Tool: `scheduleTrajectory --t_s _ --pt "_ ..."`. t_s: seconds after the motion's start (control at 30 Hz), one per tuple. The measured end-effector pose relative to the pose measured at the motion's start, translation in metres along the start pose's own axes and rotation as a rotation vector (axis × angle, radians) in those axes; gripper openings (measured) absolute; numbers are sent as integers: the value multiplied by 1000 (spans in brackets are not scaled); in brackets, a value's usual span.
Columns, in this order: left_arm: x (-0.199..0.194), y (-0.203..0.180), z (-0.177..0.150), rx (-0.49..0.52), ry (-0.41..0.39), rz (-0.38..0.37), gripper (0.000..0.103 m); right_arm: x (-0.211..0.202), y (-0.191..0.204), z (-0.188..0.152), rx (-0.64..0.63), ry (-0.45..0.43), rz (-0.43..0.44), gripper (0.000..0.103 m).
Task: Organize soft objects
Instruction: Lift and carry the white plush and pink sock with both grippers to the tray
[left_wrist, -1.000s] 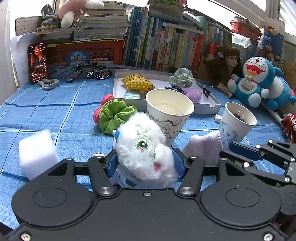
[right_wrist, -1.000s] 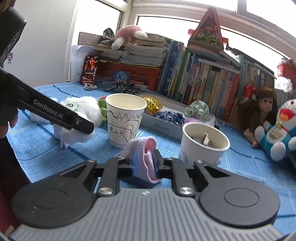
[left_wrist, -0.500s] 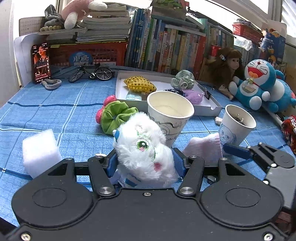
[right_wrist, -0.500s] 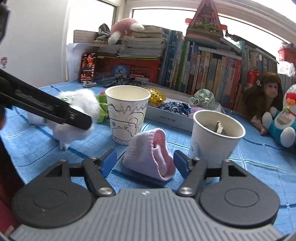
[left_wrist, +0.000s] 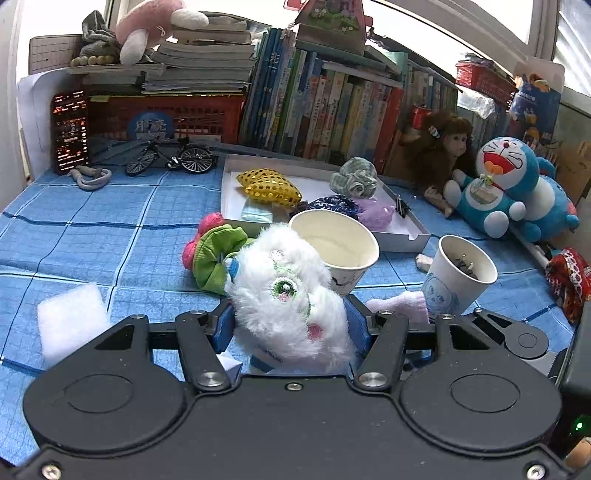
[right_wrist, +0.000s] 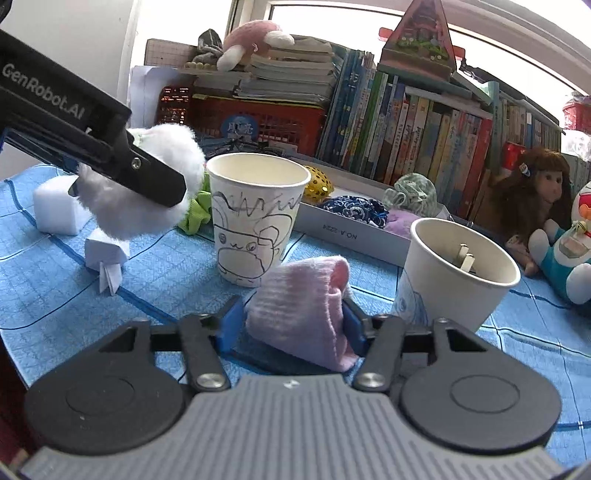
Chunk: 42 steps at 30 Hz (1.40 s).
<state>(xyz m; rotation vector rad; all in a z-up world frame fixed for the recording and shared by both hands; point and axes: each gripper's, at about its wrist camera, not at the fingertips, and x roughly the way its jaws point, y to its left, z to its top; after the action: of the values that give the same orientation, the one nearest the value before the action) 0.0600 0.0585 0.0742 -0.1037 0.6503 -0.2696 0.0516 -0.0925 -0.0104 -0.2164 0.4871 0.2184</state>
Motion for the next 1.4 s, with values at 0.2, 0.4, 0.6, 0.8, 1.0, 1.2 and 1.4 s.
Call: scheduleTrajectory --t_s 0.2,0.4,0.6,0.8,1.0,1.2,1.4 --pt "1 2 2 -2 -10 -17 57 -3 -5 3 27 -15 13 34" --pt "-8 -1 12 22 -47 -28 57 -26 -12 19 42 -63 60 32" --pt "-24 -8 35 45 -100 -43 57 -53 -21 46 51 -147 79 33" --pt "-21 -12 77 58 -106 -61 57 -59 -49 85 86 -177 65 33" --pt "17 -18 132 66 -85 -68 57 -37 -94 125 146 -151 30 34" --pt "84 -25 171 60 6 -67 57 13 -144 145 229 -23 -18 35" --pt "160 -29 185 38 150 -66 57 70 -174 136 299 172 -3 35"
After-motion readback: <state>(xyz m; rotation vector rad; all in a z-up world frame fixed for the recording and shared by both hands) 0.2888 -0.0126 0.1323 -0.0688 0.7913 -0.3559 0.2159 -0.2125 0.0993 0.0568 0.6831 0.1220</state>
